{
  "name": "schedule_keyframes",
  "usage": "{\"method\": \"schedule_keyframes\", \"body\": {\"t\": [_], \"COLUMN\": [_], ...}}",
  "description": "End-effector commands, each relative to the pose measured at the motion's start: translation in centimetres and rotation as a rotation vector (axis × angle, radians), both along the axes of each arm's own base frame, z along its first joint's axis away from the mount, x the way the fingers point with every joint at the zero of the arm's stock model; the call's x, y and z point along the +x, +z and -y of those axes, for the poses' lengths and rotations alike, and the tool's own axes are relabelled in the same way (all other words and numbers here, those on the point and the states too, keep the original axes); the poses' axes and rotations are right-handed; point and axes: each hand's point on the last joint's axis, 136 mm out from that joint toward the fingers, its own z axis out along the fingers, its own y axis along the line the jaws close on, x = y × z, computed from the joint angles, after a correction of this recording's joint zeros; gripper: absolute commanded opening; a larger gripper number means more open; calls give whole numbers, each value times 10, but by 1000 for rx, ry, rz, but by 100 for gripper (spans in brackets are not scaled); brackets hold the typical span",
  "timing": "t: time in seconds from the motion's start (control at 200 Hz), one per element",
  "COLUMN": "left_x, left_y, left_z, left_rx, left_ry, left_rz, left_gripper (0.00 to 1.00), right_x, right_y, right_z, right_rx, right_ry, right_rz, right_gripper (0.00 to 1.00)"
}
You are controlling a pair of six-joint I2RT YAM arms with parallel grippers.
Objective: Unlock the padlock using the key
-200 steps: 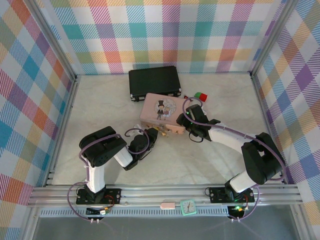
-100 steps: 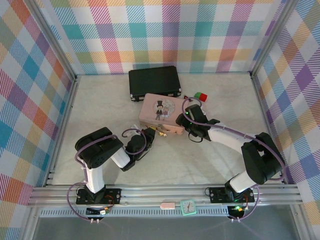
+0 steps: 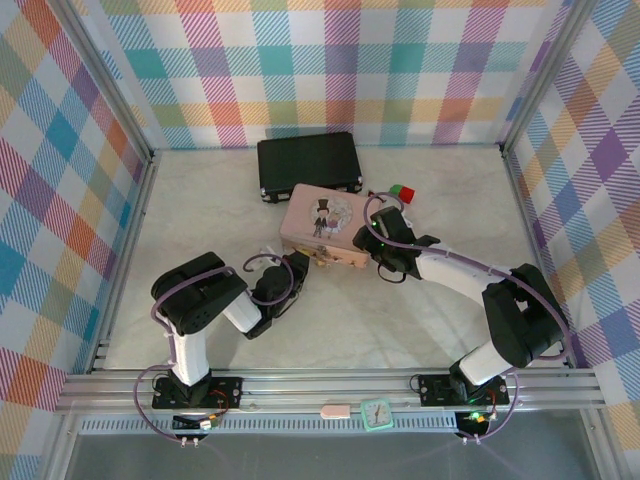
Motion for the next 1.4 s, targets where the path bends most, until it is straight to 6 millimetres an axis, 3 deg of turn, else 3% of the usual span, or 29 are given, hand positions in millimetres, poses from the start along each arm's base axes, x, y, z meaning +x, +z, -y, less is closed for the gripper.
{"method": "schedule_keyframes", "body": {"t": [0.0,0.225,0.435,0.64,0.9,1.195,1.395], "left_x": [10,7,-7,-42,-90,-132,-132], "left_y": [23,23,21,6,20,-15,-35], "left_z": [-5,-7,-8,-10,-29,-44,-42], "left_rx": [-11,-28,-10,135,505,695,752], "left_ry": [109,137,32,-138,-367,-574,-616], "left_rz": [80,75,39,-160,-302,-480,-549], "left_gripper": [0,0,0,0,0,0,0], "right_x": [-21,-19,-12,-7,-8,-15,-20], "right_y": [-32,-32,-12,27,62,77,74], "right_z": [23,21,17,17,43,70,76], "right_rx": [-99,-102,-103,-155,-323,-427,-428], "right_ry": [-32,-24,17,112,153,118,102], "right_rz": [-115,-115,-55,49,144,180,171], "right_gripper": [75,75,76,81,91,94,95]}}
